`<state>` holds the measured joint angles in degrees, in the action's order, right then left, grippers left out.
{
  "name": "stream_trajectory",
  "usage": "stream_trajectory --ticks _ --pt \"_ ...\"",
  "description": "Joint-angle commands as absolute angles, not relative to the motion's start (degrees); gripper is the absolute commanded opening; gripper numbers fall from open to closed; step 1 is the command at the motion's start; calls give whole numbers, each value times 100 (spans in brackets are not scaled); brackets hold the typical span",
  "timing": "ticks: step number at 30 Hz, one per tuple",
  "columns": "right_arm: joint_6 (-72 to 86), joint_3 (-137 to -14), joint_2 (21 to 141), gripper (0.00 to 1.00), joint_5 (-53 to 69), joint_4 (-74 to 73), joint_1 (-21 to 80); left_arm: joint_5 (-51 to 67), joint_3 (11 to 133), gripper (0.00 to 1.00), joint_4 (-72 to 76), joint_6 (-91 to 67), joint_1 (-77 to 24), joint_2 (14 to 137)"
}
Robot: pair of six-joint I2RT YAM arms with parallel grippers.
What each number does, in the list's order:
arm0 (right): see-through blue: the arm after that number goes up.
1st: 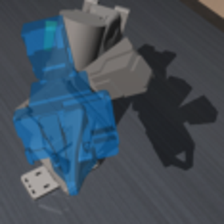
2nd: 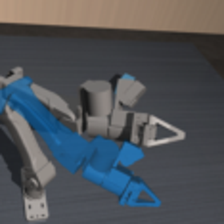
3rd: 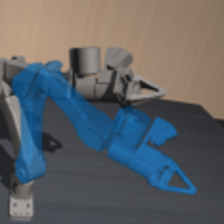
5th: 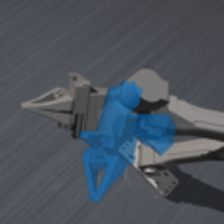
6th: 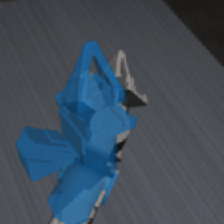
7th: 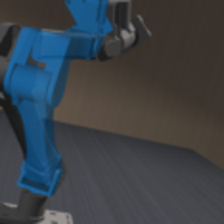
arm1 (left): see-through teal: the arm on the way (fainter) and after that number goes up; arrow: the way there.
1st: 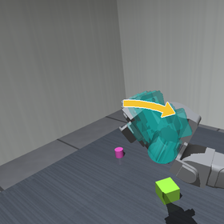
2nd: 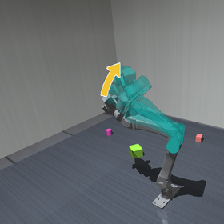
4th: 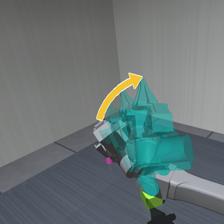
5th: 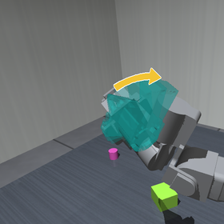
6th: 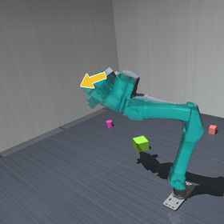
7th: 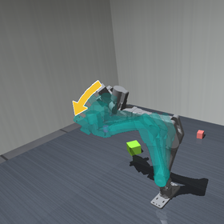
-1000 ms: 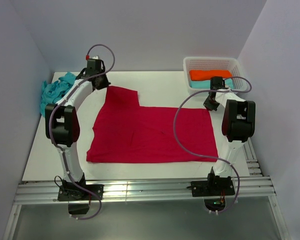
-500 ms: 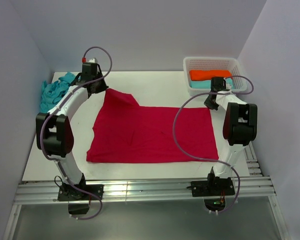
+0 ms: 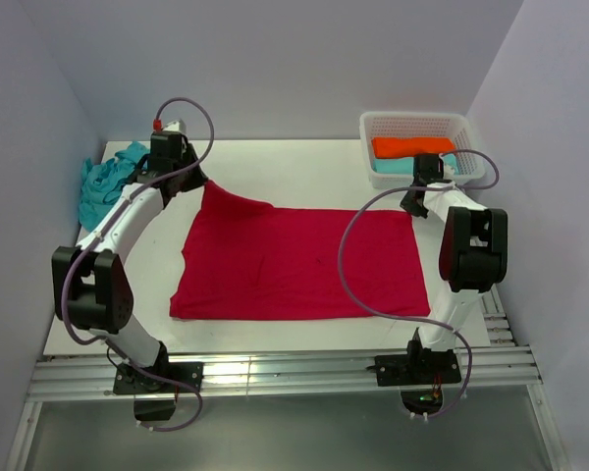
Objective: Roll the t-shirts
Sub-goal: Fold the tshirt
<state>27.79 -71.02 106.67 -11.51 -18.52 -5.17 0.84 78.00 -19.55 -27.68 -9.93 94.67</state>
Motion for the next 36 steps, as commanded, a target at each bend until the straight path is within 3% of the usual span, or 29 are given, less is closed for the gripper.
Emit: stream_trajectory --ticks 1,36 --pt "2733 -7031 10362 0 -1353 -1758 -475 185 7656 0 -1802 -2654 -984 8852" --pt "3226 -6038 9246 0 -1521 -1679 -562 -158 6434 0 -2180 -2593 -984 7243"
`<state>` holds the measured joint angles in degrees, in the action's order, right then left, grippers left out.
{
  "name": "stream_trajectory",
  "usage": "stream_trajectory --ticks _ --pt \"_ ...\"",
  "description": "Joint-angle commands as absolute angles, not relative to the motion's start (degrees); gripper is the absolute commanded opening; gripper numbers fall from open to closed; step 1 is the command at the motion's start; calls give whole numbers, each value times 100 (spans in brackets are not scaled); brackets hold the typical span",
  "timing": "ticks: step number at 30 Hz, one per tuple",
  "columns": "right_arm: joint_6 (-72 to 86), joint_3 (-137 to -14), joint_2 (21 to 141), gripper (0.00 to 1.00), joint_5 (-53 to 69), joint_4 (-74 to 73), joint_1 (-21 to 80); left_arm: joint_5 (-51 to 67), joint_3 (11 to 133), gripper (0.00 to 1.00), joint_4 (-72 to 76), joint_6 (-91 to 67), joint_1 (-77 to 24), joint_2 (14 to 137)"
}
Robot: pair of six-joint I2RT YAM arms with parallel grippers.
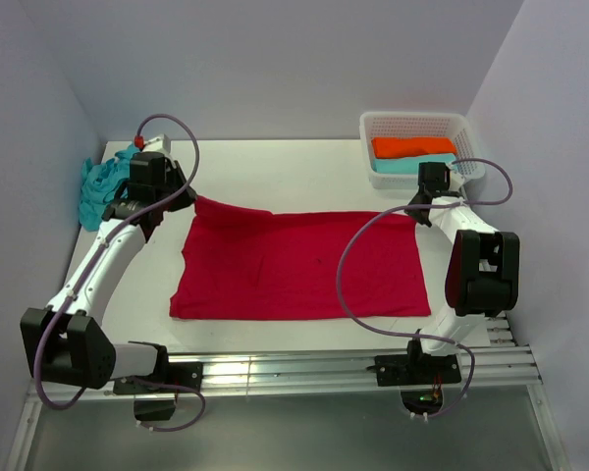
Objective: Roll the t-shirts
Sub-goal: Fold the tshirt
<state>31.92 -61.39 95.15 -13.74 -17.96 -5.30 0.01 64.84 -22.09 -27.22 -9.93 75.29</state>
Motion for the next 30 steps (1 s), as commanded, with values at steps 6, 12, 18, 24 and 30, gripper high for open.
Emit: stream_trajectory --ticks 6,12,18,24,30 --pt "3243 -5827 9027 0 -1538 -1696 -562 -211 6372 0 -2276 -2593 -984 7067" --pt "3278 -5573 8772 0 -1494 -1644 -571 -220 6232 1 -2338 -2602 -949 6917" --pt "3261 -5414 8534 0 -1512 -1696 -571 -264 6135 0 -2382 -2584 -940 6742" --pt "3296 -5291 8280 0 -1556 -1810 -571 -255 6021 0 -2426 -2610 -940 6575" --pt "3340 -5124 8104 0 -1582 -1907 -571 -237 5959 0 -2522 -2602 -932 6329"
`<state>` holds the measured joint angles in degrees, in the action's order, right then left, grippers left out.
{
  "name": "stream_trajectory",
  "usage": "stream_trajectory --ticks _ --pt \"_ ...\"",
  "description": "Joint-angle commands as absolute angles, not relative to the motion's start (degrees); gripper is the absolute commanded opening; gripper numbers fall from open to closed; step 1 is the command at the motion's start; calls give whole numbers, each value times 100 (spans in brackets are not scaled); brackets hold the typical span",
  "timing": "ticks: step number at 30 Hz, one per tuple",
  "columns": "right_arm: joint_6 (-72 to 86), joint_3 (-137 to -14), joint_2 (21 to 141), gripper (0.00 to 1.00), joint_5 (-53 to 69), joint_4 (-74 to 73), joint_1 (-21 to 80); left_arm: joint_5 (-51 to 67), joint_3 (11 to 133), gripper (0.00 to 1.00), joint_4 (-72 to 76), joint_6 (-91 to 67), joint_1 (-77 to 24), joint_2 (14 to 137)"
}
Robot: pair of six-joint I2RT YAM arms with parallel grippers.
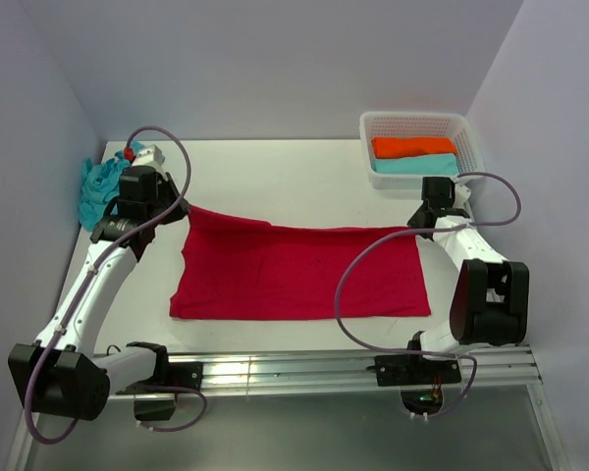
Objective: Roll the t-shirts
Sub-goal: Fold the tshirt
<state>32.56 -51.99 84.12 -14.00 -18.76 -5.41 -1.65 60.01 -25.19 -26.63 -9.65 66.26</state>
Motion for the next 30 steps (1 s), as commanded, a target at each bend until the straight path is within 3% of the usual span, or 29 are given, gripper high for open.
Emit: stream_trajectory --ticks 1,30 --pt "3340 -5107 8077 0 -1591 -1933 -571 -255 5959 0 -2557 -2602 -932 6302" --pt "3472 -4307 7304 0 -1793 -2188 -571 -44 5124 0 -3059 -2865 -949 5151"
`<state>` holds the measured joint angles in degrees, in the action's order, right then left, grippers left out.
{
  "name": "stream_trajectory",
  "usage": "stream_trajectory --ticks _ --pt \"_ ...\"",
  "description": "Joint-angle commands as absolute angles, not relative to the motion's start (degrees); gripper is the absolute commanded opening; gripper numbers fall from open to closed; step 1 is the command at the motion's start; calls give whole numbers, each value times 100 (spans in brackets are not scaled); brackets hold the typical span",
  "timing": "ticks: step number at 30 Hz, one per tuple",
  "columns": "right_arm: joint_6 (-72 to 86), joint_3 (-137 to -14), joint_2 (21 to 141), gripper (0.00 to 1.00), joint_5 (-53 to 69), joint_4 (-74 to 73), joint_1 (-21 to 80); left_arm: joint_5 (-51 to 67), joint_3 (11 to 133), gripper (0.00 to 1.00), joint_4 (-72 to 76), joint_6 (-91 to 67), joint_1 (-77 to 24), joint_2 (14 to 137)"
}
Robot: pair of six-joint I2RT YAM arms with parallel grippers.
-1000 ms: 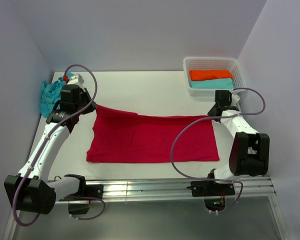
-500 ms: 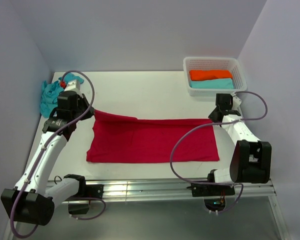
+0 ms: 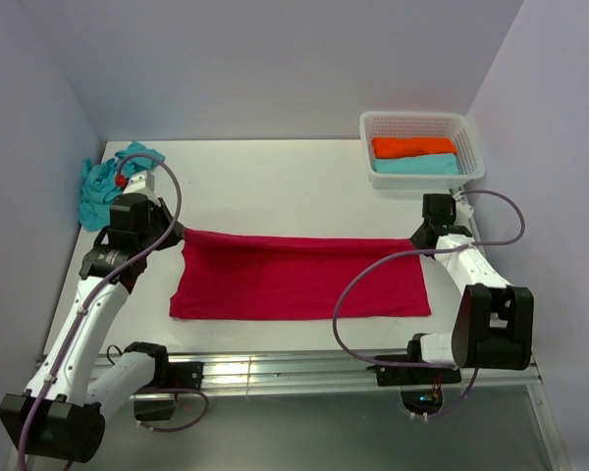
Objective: Roll the t-shirts
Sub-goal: Fold the tshirt
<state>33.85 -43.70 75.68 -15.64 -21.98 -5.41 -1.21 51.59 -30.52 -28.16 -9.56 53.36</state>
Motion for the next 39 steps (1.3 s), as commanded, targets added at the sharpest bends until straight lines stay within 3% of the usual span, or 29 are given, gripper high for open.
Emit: stream_trajectory --ticks 1,29,31,33,35,39 --pt "3489 -4307 7304 0 -1802 -2197 -571 -44 5133 0 -3076 -2865 -958 5133" --pt "3612 -4070 7146 0 -1793 -2558 -571 88 5159 2 -4086 -3532 -1072 4641" --pt "3586 -4034 7163 0 -1714 -2531 -571 175 5116 9 -4209 -3594 -1081 4641" --pt "3568 -4017 7172 8 -1609 -2531 -571 97 5106 32 -4454 -3717 -1090 4641" --pt "3560 -3956 7163 26 -1539 -2496 -571 105 5106 45 -4544 -3735 -1099 4623" --pt "3621 -3876 7084 25 -1529 -2487 -571 35 5115 42 -4755 -3788 -1107 4378"
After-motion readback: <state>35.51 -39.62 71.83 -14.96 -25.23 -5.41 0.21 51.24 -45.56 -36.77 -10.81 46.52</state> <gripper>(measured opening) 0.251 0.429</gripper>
